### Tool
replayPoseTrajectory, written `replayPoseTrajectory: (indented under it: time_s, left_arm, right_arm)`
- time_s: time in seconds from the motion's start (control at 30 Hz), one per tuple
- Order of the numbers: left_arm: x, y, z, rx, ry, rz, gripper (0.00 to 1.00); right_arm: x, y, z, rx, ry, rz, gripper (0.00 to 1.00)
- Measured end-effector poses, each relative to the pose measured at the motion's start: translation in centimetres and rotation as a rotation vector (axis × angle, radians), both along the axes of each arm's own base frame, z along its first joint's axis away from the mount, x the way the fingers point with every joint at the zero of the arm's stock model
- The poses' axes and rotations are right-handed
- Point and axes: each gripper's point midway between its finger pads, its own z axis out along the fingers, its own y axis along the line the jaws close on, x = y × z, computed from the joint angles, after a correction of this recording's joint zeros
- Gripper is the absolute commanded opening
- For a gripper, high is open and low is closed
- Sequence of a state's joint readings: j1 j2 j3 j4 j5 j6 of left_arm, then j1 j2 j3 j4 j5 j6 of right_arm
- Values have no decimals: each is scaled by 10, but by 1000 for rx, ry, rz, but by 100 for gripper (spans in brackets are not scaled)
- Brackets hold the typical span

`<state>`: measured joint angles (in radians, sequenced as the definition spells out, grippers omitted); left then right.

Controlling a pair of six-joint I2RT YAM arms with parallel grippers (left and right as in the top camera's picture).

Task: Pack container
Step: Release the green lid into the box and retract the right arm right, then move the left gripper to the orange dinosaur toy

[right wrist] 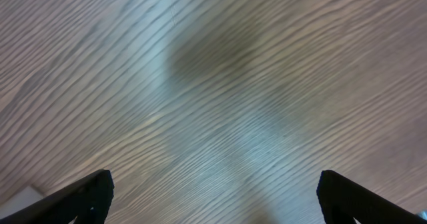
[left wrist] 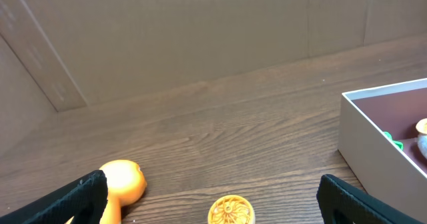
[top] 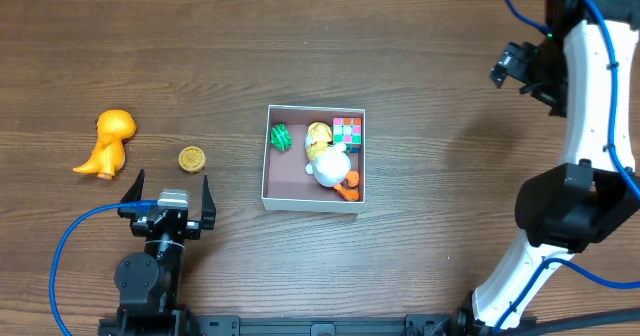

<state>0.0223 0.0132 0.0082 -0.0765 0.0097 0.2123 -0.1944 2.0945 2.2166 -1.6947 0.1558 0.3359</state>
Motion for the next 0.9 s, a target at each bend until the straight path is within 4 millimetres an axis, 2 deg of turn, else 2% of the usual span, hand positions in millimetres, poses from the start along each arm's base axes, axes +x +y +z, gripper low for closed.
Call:
replayPoseTrajectory:
  time_s: [0.27, 0.4, 0.57, 0.77, 0.83, 0.9]
  left_arm:
    - [0, 0, 0, 0, 0, 0, 100]
    - [0, 0, 0, 0, 0, -1, 100]
    - [0, -4, 1, -35, -3, -21, 100]
    - [-1, -18, 4, -222, -2, -86, 100]
    - [-3, -20, 11, -253, 1, -99, 100]
    - [-7, -23, 28, -270, -8, -111, 100]
  right_arm:
    - [-14, -47, 1, -35, 8, -87, 100]
    - [-19, -60, 1, -32, 7, -124, 100]
    - [-19, -59, 1, -27, 7, -123, 100]
    - [-19, -59, 1, -25, 6, -122, 100]
    - [-19, -59, 1, -25, 5, -121, 100]
    - [-18, -59, 1, -25, 5, -122, 100]
